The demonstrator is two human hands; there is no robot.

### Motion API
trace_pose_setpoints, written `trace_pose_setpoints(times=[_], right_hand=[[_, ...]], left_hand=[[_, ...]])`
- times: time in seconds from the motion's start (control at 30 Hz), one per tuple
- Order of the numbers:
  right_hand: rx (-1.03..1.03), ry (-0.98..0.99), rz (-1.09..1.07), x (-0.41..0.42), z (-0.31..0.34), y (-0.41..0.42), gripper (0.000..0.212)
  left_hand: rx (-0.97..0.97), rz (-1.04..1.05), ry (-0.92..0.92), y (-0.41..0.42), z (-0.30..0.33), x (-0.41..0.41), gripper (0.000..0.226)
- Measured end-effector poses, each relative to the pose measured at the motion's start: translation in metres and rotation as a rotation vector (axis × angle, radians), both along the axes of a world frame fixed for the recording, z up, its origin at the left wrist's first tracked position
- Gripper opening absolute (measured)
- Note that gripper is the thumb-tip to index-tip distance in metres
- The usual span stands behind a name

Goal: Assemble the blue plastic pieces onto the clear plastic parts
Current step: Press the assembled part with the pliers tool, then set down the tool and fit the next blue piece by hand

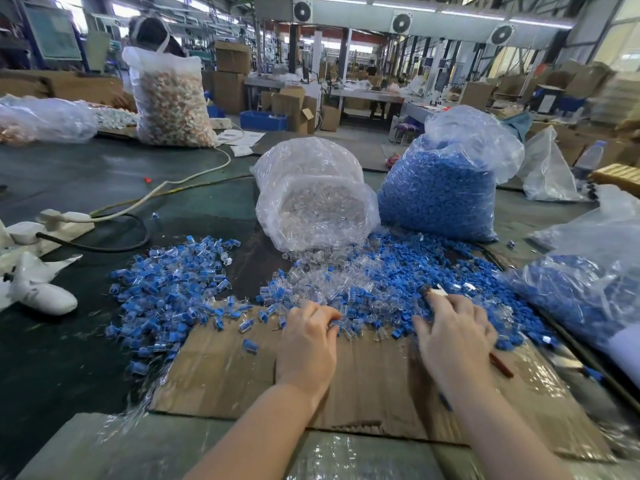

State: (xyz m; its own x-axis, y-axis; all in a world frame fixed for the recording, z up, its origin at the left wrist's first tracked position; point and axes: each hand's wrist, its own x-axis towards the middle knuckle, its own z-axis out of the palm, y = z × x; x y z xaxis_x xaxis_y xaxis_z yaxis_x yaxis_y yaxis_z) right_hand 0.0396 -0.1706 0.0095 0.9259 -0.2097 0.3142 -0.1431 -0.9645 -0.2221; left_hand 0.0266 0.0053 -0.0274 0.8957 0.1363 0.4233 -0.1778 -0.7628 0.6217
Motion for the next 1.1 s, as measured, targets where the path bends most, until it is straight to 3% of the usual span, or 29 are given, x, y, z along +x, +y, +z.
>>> trace_pose_setpoints(times=[0.07, 0.17, 0.33, 0.57, 0.77, 0.93, 1.1], right_hand=[[0.02, -0.119, 0.155, -0.006, -0.005, 0.017, 0.036], [0.063, -0.118, 0.286, -0.01, -0.016, 0.042, 0.03], [0.042, -0.073, 0.276, -0.01, -0.032, 0.059, 0.027], [0.253, -0.214, 0.34, -0.016, -0.033, 0.053, 0.001], [0.296, -0.183, 0.406, -0.018, -0.036, 0.053, 0.007], [0.309, -0.164, 0.38, -0.019, -0.036, 0.054, 0.018], [0.235, -0.133, 0.329, -0.021, -0.033, 0.056, 0.026]], left_hand=[[0.022, -0.015, 0.006, -0.002, -0.003, -0.002, 0.02], [0.057, -0.029, -0.006, 0.0, -0.006, -0.004, 0.021], [0.056, -0.042, 0.007, 0.004, -0.007, -0.006, 0.021], [0.037, -0.071, 0.025, 0.004, -0.006, -0.007, 0.023], [0.024, -0.102, 0.041, 0.005, -0.003, -0.007, 0.023], [-0.165, -0.113, 0.042, 0.007, 0.002, -0.008, 0.024], [-0.274, -0.19, 0.066, 0.008, 0.006, -0.011, 0.046]])
